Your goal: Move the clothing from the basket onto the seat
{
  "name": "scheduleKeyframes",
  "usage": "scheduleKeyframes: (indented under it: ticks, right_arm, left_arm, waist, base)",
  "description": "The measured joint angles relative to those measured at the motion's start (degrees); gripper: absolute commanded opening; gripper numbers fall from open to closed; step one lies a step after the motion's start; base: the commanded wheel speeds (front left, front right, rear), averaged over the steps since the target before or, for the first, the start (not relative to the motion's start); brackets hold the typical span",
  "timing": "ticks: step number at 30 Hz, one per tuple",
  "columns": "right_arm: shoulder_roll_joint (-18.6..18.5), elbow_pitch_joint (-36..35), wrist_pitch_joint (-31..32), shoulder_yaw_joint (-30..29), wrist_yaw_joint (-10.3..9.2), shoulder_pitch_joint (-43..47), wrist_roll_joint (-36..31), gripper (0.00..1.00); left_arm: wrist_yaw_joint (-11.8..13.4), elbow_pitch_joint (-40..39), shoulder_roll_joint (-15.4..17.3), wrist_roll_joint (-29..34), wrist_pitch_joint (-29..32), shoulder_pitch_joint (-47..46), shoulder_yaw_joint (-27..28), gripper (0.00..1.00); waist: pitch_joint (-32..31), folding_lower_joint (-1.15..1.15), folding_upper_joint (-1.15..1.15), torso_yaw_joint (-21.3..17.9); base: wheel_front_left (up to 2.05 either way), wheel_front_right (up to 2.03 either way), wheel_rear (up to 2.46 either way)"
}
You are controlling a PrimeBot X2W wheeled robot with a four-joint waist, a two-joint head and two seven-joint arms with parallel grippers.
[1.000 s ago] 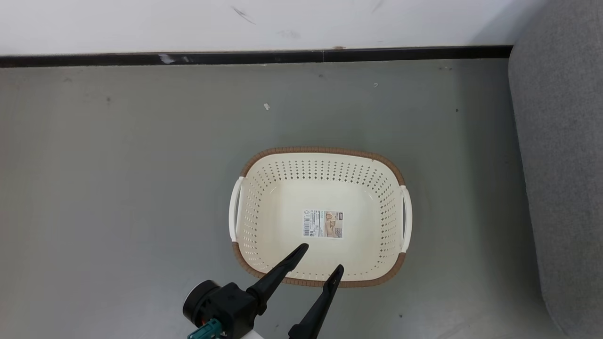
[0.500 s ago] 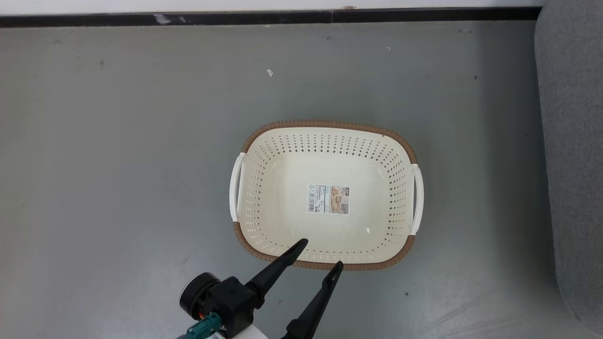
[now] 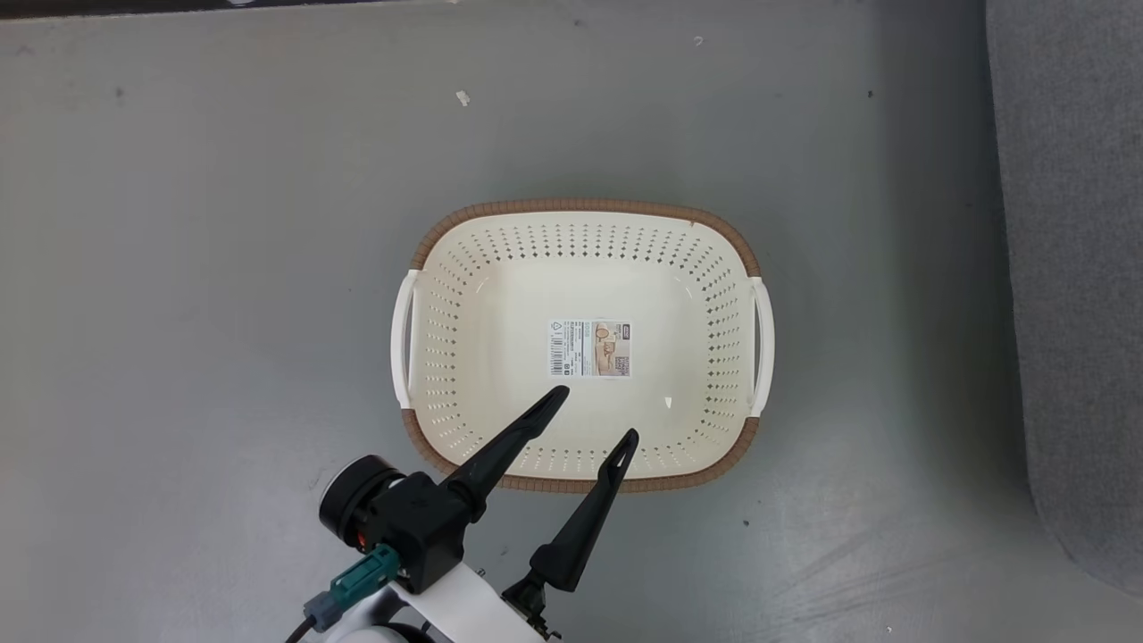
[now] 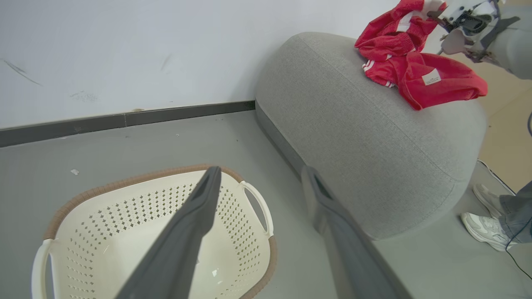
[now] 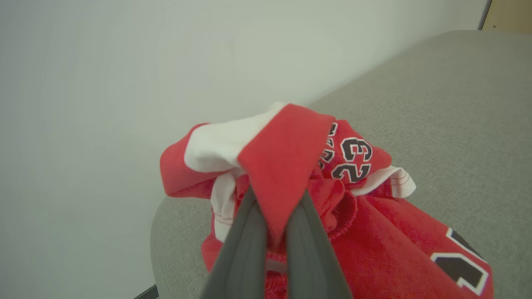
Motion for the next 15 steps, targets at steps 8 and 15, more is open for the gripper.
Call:
scheduleKeyframes:
  ticks: [8,15]
  right_arm:
    - [1.98,4.09,-3.72,0.12,0.01,1.81,0.02,0.18]
    - [1.65,6.47,-5.78,1.37,0.01,1.92,0.02,1.00]
  left_arm:
    - [-0.01,0.83,-0.01,0.10,-0.57,-1.36,0.87,1.00]
    - [-0.02,2.19,-0.29,-0.04,-1.48,-1.43,1.33,1.00]
  waist:
    - [-0.23,0.00,0.00,-2.35]
    - [-1.85,0.00,0.00,-3.54]
  base:
    - [0.00,0.00,0.00]
    - [0.00,0.00,0.00]
